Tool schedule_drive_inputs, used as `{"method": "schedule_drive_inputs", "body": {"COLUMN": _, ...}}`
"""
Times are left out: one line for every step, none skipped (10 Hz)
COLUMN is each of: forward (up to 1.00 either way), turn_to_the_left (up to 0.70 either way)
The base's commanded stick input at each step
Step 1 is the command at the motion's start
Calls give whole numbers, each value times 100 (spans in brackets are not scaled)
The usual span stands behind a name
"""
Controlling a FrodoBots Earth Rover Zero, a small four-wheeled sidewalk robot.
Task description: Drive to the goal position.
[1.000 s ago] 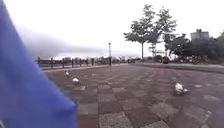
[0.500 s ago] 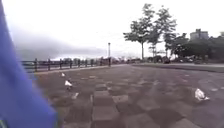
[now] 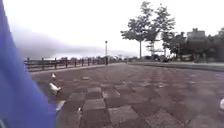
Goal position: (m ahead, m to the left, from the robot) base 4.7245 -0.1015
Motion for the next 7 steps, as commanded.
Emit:
{"method": "schedule_drive_inputs", "body": {"forward": 100, "turn_to_the_left": 0}}
{"method": "schedule_drive_inputs", "body": {"forward": 100, "turn_to_the_left": 0}}
{"method": "schedule_drive_inputs", "body": {"forward": 100, "turn_to_the_left": 0}}
{"method": "schedule_drive_inputs", "body": {"forward": 100, "turn_to_the_left": 0}}
{"method": "schedule_drive_inputs", "body": {"forward": 100, "turn_to_the_left": 0}}
{"method": "schedule_drive_inputs", "body": {"forward": 100, "turn_to_the_left": 0}}
{"method": "schedule_drive_inputs", "body": {"forward": 100, "turn_to_the_left": 0}}
